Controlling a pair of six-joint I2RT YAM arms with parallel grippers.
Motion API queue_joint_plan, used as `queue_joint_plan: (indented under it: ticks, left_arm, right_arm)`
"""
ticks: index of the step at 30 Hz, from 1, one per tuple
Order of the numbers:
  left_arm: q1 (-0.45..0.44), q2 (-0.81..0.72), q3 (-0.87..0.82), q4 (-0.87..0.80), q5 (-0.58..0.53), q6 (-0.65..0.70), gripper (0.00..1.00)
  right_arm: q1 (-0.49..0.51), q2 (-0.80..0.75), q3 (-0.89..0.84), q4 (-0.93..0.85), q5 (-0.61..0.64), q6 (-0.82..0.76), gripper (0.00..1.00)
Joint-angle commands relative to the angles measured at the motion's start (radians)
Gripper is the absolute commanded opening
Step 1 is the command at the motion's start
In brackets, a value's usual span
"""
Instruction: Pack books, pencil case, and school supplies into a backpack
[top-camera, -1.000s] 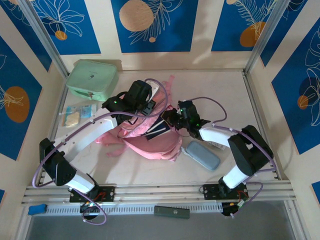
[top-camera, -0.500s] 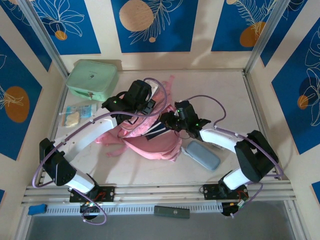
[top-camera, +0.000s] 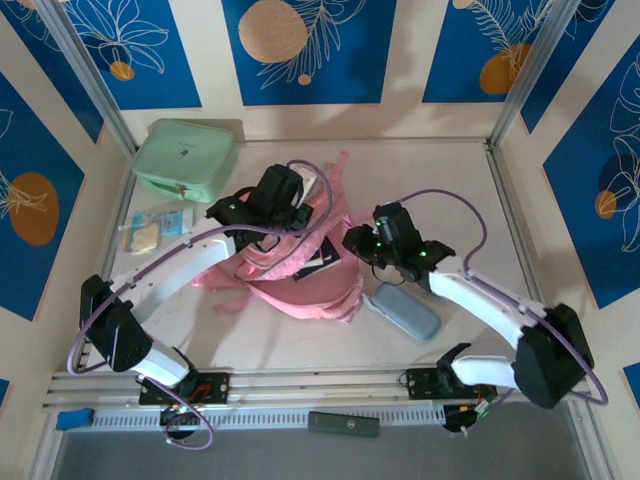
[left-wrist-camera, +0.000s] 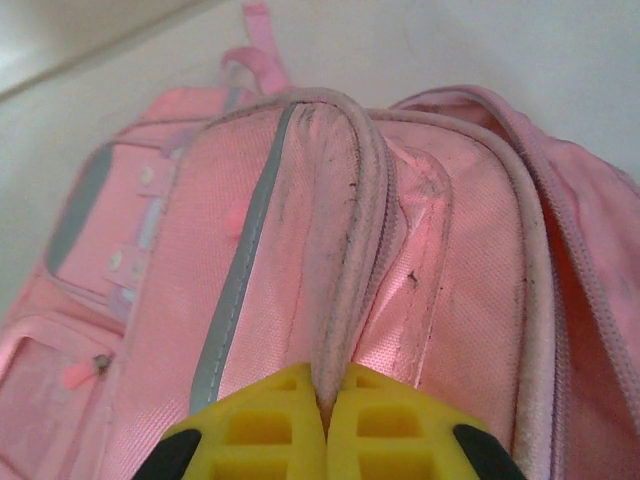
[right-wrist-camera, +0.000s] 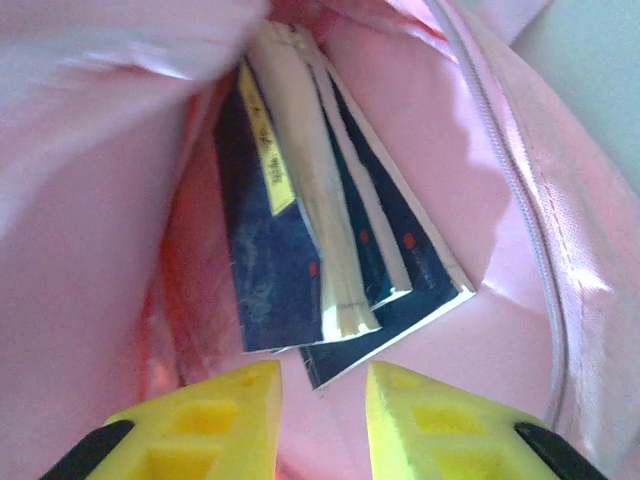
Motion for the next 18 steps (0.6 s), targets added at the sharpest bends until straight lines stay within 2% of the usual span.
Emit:
queue_joint_plan:
  ticks: [1, 3, 5, 6, 8, 11, 14, 18]
  left_arm:
    - [0.009, -0.005, -0.02, 0.078, 0.12, -0.088, 0.27]
    - [0.021, -0.043, -0.035, 0.068, 0.207, -0.163, 0.47]
    - [0.031, -0.115, -0.087, 0.116, 0.297, -0.211, 0.57]
    - [0.033, -0.161, -0.121, 0.134, 0.3, -0.237, 0.61]
    - [0.045, -0.245, -0.194, 0.139, 0.265, -0.278, 0.65]
    - [0.116, -0.376, -0.342, 0.095, 0.182, -0.385, 0.68]
    - [0.23, -0.475, -0.505, 0.081, 0.199, -0.491, 0.7]
    - [0.391, -0.527, -0.663, 0.084, 0.274, -0.578, 0.71]
  right_arm:
    - [0.0, -0.085, 0.029, -0.13, 0.029, -0.071, 0.29]
    - [-0.001, -0.12, 0.042, -0.21, 0.028, -0.09, 0.31]
    - [-0.007, -0.13, 0.042, -0.267, -0.009, -0.1, 0.31]
    - [-0.005, -0.131, 0.044, -0.292, -0.032, -0.103, 0.31]
    - [0.023, -0.133, 0.041, -0.304, -0.064, -0.122, 0.32]
    - [0.092, -0.094, 0.047, -0.309, -0.101, -0.133, 0.33]
    - [0.177, -0.023, 0.079, -0.334, -0.105, -0.11, 0.33]
    - [0.316, 0.049, 0.12, -0.352, -0.038, -0.076, 0.34]
